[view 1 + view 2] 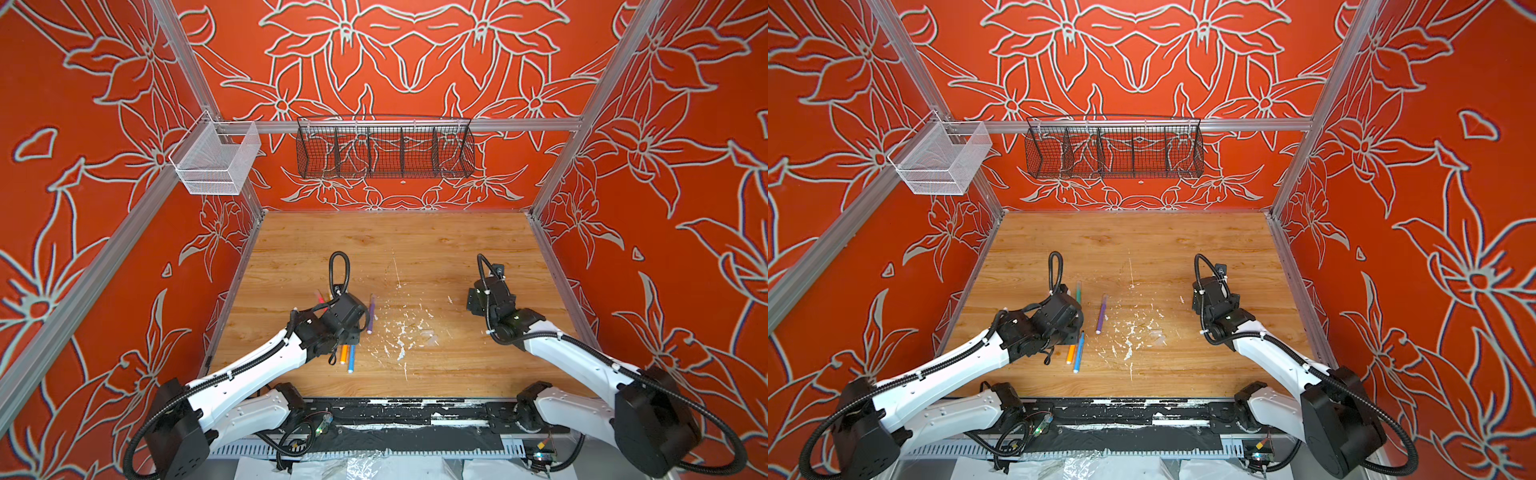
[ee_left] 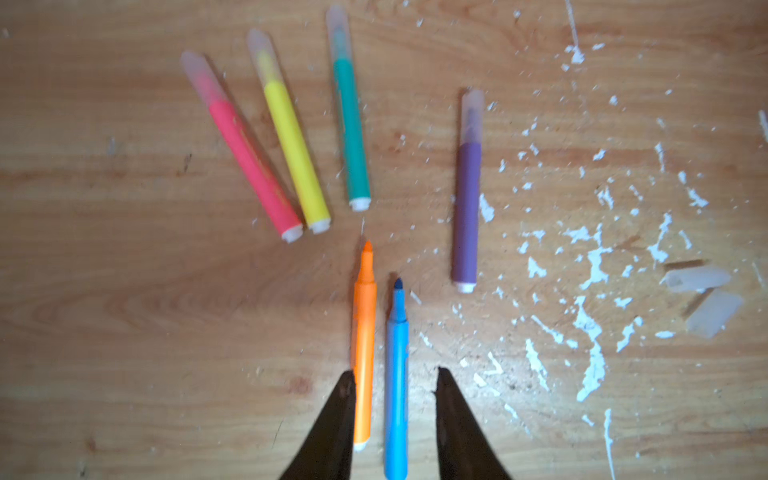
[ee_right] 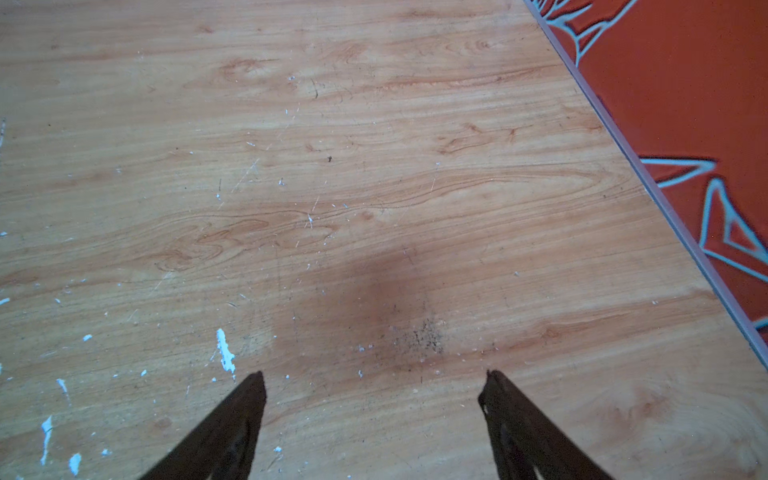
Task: Insert the pens into the pen caps
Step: 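Set the capped purple marker down on the table with the left gripper, then lower the left gripper and close it on the blue marker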
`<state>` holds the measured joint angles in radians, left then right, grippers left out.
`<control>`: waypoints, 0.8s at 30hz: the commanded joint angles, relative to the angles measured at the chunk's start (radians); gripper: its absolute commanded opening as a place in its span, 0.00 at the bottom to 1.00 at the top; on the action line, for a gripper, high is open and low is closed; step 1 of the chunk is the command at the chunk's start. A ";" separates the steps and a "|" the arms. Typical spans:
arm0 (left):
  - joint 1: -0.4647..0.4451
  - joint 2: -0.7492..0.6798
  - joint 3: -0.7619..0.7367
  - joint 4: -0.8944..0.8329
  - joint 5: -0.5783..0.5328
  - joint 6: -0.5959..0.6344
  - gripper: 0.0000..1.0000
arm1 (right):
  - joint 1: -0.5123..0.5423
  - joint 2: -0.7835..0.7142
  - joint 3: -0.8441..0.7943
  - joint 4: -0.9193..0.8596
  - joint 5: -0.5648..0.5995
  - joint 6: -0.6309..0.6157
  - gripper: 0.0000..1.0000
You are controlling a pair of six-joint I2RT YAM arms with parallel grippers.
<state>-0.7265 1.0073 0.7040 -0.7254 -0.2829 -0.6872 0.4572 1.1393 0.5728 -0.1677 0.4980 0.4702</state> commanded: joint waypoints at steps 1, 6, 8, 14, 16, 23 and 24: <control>-0.022 -0.074 -0.057 -0.049 0.039 -0.086 0.31 | -0.006 0.005 0.014 -0.008 0.017 -0.006 0.84; -0.046 -0.057 -0.136 0.049 0.080 -0.124 0.31 | -0.007 -0.025 -0.004 -0.008 0.005 -0.002 0.84; -0.060 0.011 -0.131 0.062 0.080 -0.129 0.29 | -0.006 -0.038 -0.014 -0.003 0.002 -0.004 0.84; -0.116 0.173 -0.095 0.081 0.093 -0.138 0.25 | -0.008 -0.037 -0.014 -0.002 0.004 -0.005 0.84; -0.126 0.205 -0.089 0.099 0.107 -0.134 0.25 | -0.007 -0.030 -0.009 -0.005 0.004 -0.004 0.84; -0.137 0.264 -0.091 0.110 0.106 -0.140 0.25 | -0.006 -0.023 -0.005 -0.009 0.001 -0.004 0.84; -0.137 0.266 -0.093 0.109 0.106 -0.142 0.25 | -0.006 -0.025 -0.006 -0.010 0.001 -0.004 0.84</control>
<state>-0.8577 1.2636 0.6144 -0.6178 -0.1764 -0.8055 0.4572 1.1122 0.5728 -0.1707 0.4957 0.4702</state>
